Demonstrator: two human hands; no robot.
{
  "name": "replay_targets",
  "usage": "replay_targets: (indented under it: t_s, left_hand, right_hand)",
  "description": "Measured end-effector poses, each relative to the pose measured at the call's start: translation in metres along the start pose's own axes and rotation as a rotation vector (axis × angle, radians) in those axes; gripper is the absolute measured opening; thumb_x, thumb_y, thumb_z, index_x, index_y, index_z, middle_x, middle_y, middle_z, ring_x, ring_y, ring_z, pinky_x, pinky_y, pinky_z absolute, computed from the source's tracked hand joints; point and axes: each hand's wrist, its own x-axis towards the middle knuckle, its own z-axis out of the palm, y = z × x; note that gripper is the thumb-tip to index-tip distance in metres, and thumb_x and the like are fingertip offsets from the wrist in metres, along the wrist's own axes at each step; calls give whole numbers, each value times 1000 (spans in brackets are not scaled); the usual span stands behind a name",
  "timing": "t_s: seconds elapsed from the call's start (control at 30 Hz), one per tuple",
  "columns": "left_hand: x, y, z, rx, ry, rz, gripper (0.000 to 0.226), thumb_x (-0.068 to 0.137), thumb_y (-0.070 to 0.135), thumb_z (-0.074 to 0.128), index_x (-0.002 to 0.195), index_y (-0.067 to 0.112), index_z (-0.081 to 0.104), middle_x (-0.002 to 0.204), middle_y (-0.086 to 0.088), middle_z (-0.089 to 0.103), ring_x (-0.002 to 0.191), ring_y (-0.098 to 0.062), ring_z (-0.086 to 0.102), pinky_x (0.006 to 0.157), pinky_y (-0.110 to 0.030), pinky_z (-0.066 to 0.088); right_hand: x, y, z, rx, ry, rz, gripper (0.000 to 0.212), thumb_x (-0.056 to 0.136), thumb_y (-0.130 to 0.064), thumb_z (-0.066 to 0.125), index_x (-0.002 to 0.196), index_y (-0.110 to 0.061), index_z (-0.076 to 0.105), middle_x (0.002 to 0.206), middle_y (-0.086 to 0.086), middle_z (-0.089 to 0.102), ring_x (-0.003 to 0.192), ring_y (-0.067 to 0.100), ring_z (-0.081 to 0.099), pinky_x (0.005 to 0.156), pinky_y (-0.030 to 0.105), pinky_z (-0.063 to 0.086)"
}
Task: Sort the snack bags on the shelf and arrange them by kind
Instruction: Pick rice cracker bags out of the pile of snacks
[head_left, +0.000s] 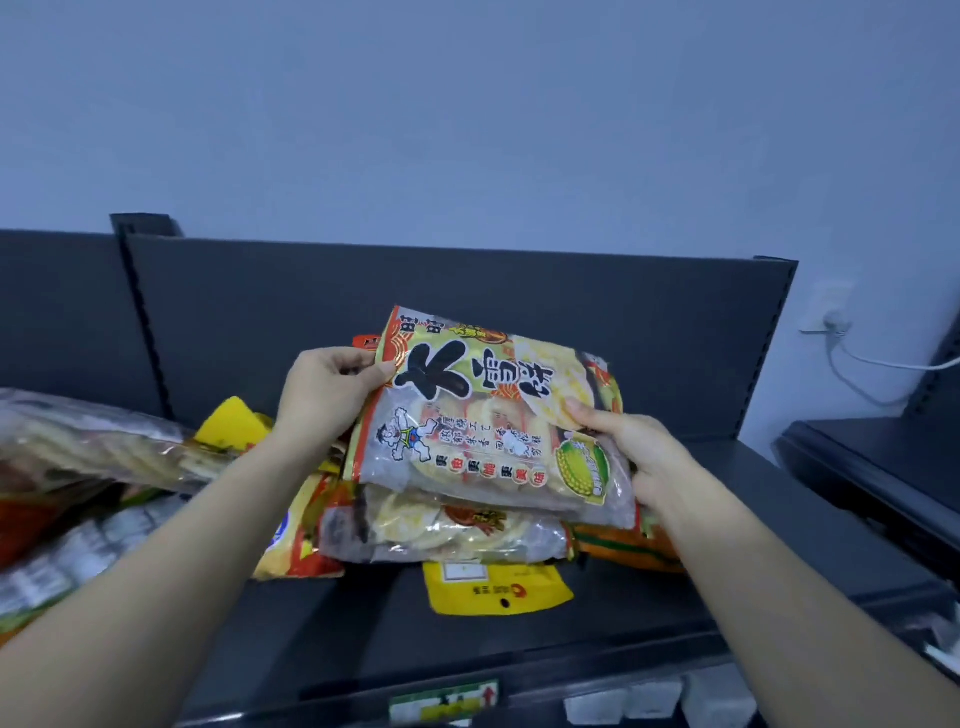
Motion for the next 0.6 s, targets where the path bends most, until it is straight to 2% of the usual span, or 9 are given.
replay_targets:
  t_s: [0.07,0.1,0.2,0.27,0.33,0.43,0.6]
  left_hand:
    - [-8,-5,-20,-7,44,-4,27,89,36,67,72,16,73,71,-5,72,60,-24,63,57,-35,49]
    - [-12,-7,-31,-1,85,-13,32,91,37,64,71,14,73,71,-7,71,60,-24,60,56,-37,48]
    - [-31,-7,-65,-5,220,-17,21,87,30,69,67,23,72,77,-2,72,72,-22,65,72,-46,55]
    - [-48,-6,-85,-34,261,-7,4,83,23,74,80,26,72,85,2,71,82,-22,69,79,-43,57]
    - [-68,-6,-104,-47,301,3,10,82,21,75,91,25,72,90,2,70,84,-23,70,77,-42,58]
    - [-93,-11,-134,26,375,66,14,84,20,74,96,25,72,93,5,69,90,-17,68,79,-35,56]
    - [-127,-14,-189,201,487,91,15,86,19,72,100,17,74,92,-4,70,88,-21,66,82,-40,55]
  right_hand:
    - [-13,3,16,101,5,-72,39,73,-6,80,107,5,65,92,22,73,78,34,73,67,47,61]
    - [-20,4,25,143,11,-109,38,74,-4,78,109,4,65,93,22,73,79,33,73,67,47,61]
    - [-41,6,45,250,43,-202,36,79,-5,76,113,-2,64,98,17,74,83,30,73,73,48,60]
    - [-54,8,57,274,89,-262,32,80,-10,77,109,-7,66,96,12,75,83,28,74,76,48,59]
    - [-67,12,69,288,121,-293,27,79,-13,78,104,-10,68,93,8,75,83,27,73,78,50,59]
    - [-88,22,88,321,130,-313,22,79,-10,75,100,-10,68,92,9,74,81,28,73,77,51,59]
    - [-126,36,136,351,163,-343,16,73,-6,72,85,-14,64,95,12,72,85,31,70,82,50,57]
